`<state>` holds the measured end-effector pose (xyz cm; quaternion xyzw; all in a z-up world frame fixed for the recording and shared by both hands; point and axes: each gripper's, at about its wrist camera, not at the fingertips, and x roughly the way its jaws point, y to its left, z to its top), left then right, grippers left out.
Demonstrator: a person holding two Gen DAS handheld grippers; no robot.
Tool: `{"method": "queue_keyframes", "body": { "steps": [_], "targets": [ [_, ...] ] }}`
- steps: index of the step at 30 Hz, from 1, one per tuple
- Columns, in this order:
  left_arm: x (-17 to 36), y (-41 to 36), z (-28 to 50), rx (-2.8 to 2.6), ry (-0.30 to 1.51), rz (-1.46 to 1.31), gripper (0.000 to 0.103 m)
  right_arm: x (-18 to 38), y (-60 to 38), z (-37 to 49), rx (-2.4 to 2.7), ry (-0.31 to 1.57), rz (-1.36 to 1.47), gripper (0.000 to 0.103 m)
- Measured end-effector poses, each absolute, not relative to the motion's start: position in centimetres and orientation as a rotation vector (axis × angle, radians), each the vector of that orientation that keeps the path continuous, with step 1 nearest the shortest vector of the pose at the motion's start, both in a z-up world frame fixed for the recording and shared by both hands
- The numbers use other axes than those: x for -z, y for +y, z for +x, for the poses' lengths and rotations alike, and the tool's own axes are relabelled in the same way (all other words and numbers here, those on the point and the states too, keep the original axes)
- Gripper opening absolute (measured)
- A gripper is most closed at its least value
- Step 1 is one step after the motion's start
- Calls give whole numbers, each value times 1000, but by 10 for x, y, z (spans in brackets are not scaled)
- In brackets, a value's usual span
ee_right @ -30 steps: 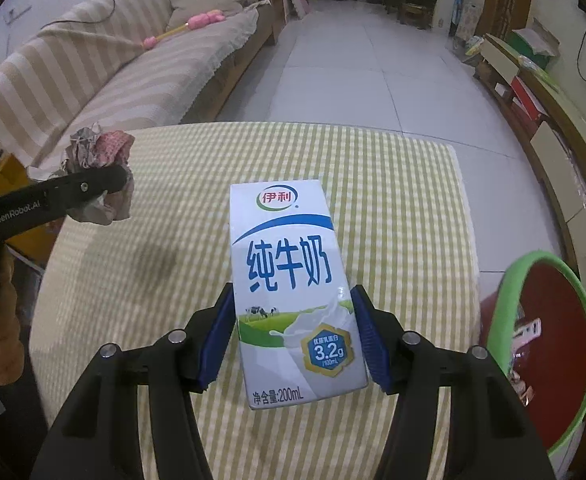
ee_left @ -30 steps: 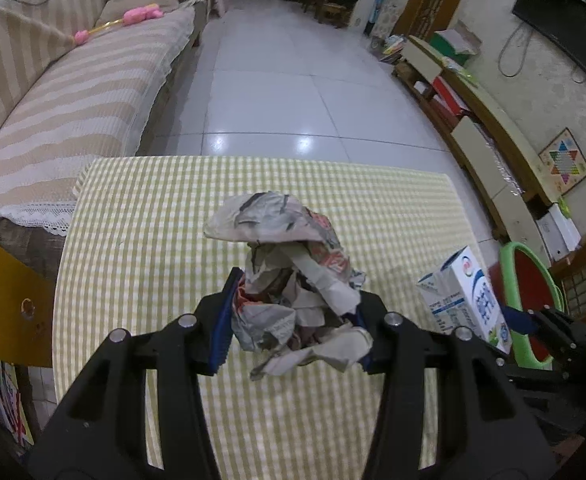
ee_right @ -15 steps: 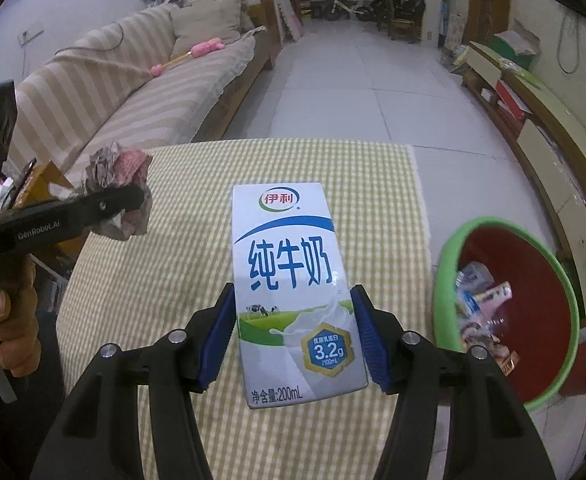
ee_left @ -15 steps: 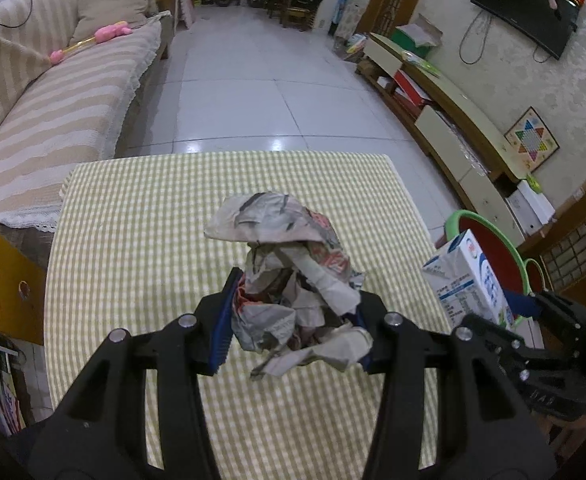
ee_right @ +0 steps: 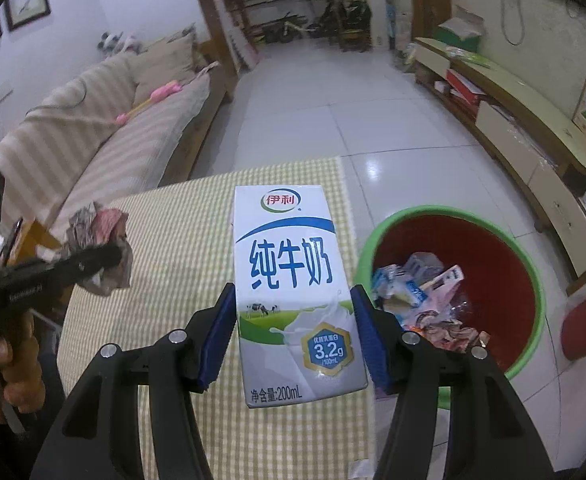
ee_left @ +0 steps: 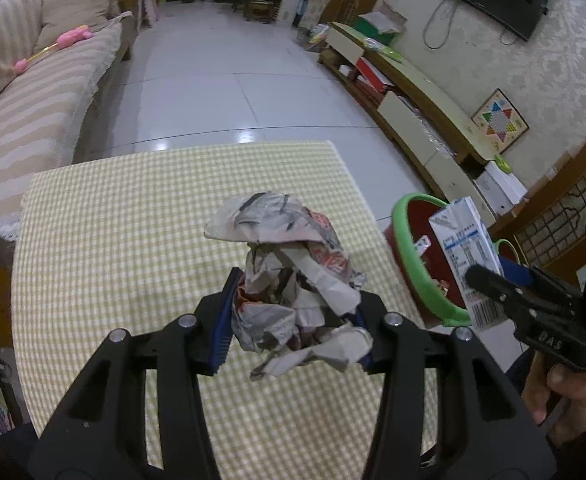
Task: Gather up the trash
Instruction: 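Carry the newspaper and milk carton over the bucket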
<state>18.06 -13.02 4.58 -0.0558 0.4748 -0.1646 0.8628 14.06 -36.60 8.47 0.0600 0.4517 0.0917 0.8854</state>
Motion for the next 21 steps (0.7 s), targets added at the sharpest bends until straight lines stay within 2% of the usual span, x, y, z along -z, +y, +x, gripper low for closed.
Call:
{"method": "queue_keyframes", "body": {
  "steps": [21],
  "targets": [
    [-47,-271,209,620,1025,-45,46,-92,-489,133,45,914,280,55]
  ]
}}
